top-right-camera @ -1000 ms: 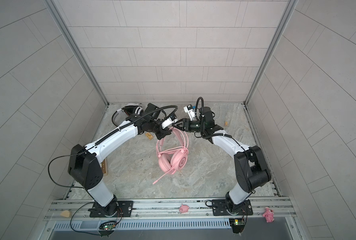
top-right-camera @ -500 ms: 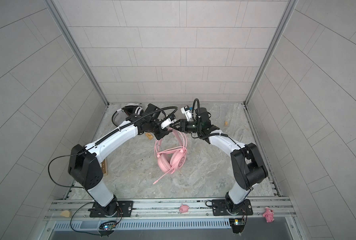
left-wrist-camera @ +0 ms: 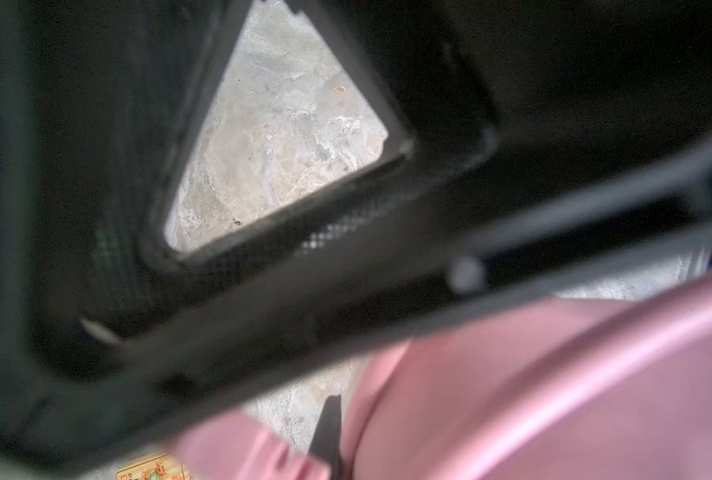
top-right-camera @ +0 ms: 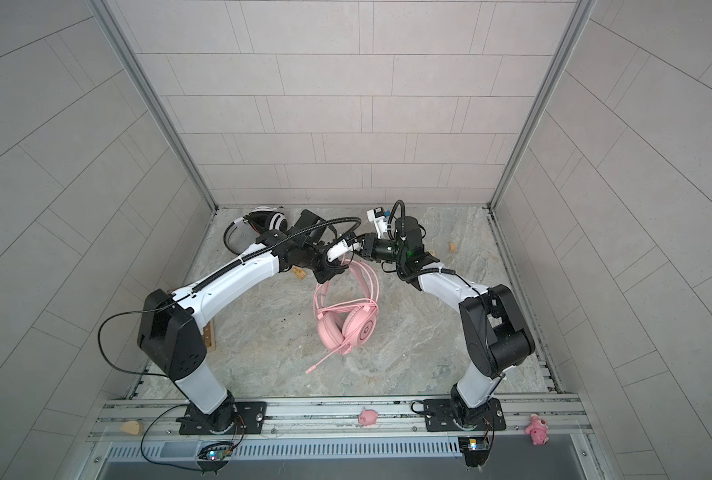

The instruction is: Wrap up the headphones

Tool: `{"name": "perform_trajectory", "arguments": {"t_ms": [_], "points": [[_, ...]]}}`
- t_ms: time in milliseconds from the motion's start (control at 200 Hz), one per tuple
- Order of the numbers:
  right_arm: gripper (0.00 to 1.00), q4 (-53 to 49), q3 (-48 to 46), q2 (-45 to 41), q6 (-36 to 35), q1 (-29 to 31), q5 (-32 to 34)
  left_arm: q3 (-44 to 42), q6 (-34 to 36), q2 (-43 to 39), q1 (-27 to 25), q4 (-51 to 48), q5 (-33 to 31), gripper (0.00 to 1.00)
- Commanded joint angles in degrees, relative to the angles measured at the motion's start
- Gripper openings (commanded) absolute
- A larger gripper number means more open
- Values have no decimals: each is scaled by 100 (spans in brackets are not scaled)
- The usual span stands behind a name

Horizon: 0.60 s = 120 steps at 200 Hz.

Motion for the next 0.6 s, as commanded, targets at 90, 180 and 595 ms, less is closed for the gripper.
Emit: {"name": "perform_trajectory", "arguments": {"t_ms": [90, 180, 595], "points": [[17, 341, -180, 84, 187, -58, 169, 98, -92, -114, -9, 28, 263, 0], [21, 358, -167, 76, 172, -59, -14, 97, -92, -89, -14, 11, 298, 0], [57, -451, -399, -279, 129, -67, -318, 138, 45, 34, -15, -108, 375, 0]]}}
